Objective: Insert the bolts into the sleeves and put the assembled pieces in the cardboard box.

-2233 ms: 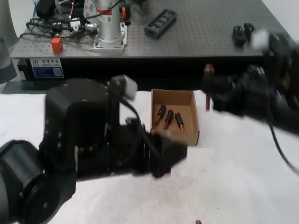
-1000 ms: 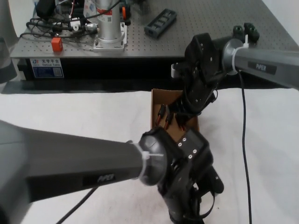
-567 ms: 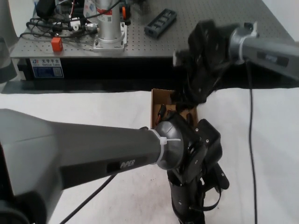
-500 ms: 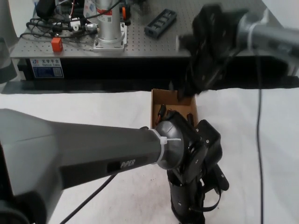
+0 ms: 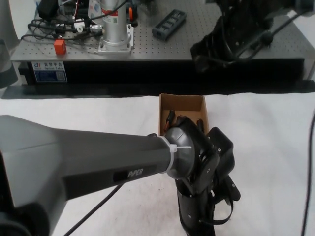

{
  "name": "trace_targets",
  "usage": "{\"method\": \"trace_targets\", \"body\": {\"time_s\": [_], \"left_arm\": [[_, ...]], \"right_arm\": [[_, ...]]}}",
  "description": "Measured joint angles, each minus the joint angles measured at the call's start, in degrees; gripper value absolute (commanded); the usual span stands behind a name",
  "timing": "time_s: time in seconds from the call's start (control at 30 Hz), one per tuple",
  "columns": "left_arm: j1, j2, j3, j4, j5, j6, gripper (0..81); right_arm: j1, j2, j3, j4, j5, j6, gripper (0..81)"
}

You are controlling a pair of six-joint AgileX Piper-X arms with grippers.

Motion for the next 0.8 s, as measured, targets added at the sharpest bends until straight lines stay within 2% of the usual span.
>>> {"method": "trace_targets", "body": {"time_s": [0.17,0.33,0.37,0.47,0.6,0.8], "left_arm": [[1.86,-4.40,2.25,-0.15,-2.04,-3.73,0.7],[5.63,-16.90,9.97,-2.49,-3.40,-8.40,0.7],[5.86,-16.90,10.50,-2.83,-3.40,-8.57,0.7],[10.45,-32.36,23.81,-10.64,-4.17,-14.25,0.7],[13.25,-42.95,32.31,-15.92,-4.47,-18.00,0.7],[15.95,-51.51,37.80,-17.58,-4.47,-19.44,0.7]], "right_arm": [[0.00,-6.52,8.96,2.76,-0.24,0.00,32.2],[0.85,-7.29,16.01,3.71,-0.46,0.00,32.2],[1.28,-6.59,16.94,3.43,-0.46,0.00,32.2],[4.70,-1.51,17.75,0.97,-0.46,1.19,32.2],[8.79,5.07,17.14,-2.06,1.08,2.68,32.2],[9.97,10.41,14.68,-2.59,1.70,5.75,32.2]]}}
